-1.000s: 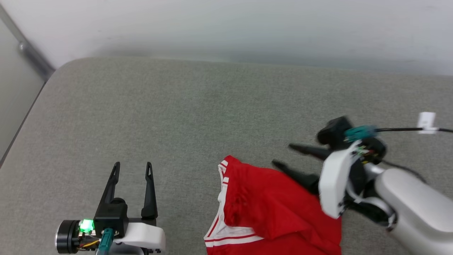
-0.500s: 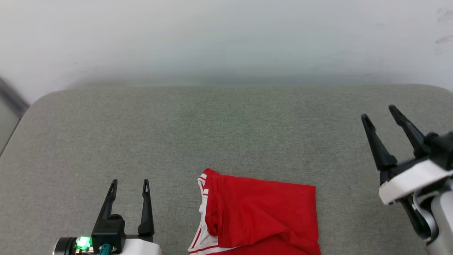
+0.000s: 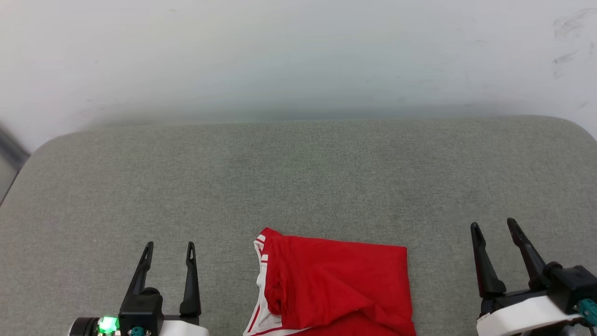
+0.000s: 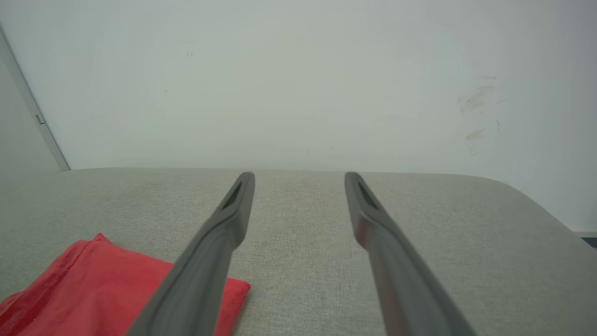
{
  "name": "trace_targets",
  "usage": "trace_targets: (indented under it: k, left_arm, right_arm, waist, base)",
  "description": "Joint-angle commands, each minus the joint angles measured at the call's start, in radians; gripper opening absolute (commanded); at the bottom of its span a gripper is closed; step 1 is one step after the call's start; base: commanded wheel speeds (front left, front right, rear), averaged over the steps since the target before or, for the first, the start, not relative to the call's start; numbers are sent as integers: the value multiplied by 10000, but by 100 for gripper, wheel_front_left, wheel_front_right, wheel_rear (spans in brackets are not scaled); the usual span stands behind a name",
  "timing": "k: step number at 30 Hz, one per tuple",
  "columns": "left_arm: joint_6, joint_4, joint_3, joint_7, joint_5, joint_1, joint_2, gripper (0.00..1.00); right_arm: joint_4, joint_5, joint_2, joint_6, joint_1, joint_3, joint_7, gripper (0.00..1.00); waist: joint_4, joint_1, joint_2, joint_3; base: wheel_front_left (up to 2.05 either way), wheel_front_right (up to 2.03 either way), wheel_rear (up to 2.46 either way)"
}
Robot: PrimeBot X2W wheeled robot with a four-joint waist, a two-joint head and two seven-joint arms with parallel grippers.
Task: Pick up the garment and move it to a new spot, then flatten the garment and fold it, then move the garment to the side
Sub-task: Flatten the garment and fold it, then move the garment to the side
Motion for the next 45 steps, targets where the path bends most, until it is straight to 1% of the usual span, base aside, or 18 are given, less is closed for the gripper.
trace_targets:
  k: [1,4,9,13,16,21,23,25,28,30,33,35,37,41,43,45]
  left_arm:
    - [2,-36,13,-26,39,104,2,100]
    - [-15,-38,-12,-26,45,174,-8,100]
    - [-8,3,33,-26,-15,239,-22,100]
    - [-3,9,37,-26,-9,267,-44,100]
    - [1,15,35,-26,6,257,-55,100]
    - [-28,28,-1,-26,13,159,-77,100]
    - [-54,44,-14,-26,3,115,-88,100]
    - [-78,47,-26,-26,-9,96,-96,100]
    - [-97,53,-59,-26,-11,57,-122,100]
    - [-99,50,-75,-26,-14,17,-139,100]
    - [-88,38,-95,-26,-4,-37,-162,100]
    - [-92,41,-104,-26,6,-77,-166,100]
    - [-90,36,-106,-26,5,-158,-176,100]
    - [-122,33,-151,-25,5,-307,-205,100]
    - [-157,9,-184,-25,10,-412,-220,100]
    - [-191,-26,-214,-26,1,-550,-233,100]
  right_arm:
    - [-152,-106,96,-4,137,-33,-52,100]
    - [-415,-259,367,-4,532,-133,-43,100]
    - [-649,-370,621,-4,937,-266,-45,100]
    - [-732,-435,721,-4,1002,-339,-46,100]
    - [-857,-534,701,-4,741,-434,-47,100]
    - [-1165,-605,114,-4,-164,-444,-47,100]
    - [-1257,-579,-268,-4,-693,-311,16,100]
    - [-1351,-478,-743,-4,-1297,-12,382,100]
    - [-1543,-204,-1431,-4,-2143,649,1483,100]
    - [-1566,222,-1976,-4,-2687,1274,2680,100]
    - [-1649,1401,-2801,-5,-3310,2309,4830,100]
    - [-1723,2295,-3335,-5,-3647,2822,6212,100]
    - [-1657,3329,-3700,-4,-3717,3235,7576,100]
    - [-1299,5466,-4151,-4,-3442,3606,9999,100]
    - [-1110,6265,-4211,-4,-3333,3513,10749,100]
    - [-893,6776,-4198,-4,-3185,3437,11212,100]
  waist:
    - [2,1,-1,-5]
    - [38,1,-1,-21]
    - [91,1,-1,-31]
    - [130,1,-1,-27]
    - [154,1,-1,-15]
    - [220,1,-1,13]
    - [259,1,-1,32]
    - [296,1,-1,67]
    - [357,1,-1,130]
    - [392,1,-1,198]
    - [432,1,-1,324]
    - [458,1,-1,413]
    - [487,1,-1,503]
    - [599,1,-1,718]
    - [678,1,-1,879]
    - [777,1,-1,1100]
  base:
    - [0,0,0]
    - [0,0,0]
    - [0,0,0]
    - [0,0,0]
    - [0,0,0]
    - [0,0,0]
    - [0,0,0]
    - [0,0,0]
    - [0,0,0]
    - [0,0,0]
    - [0,0,0]
    - [0,0,0]
    - [0,0,0]
    - [0,0,0]
    - [0,0,0]
    - [0,0,0]
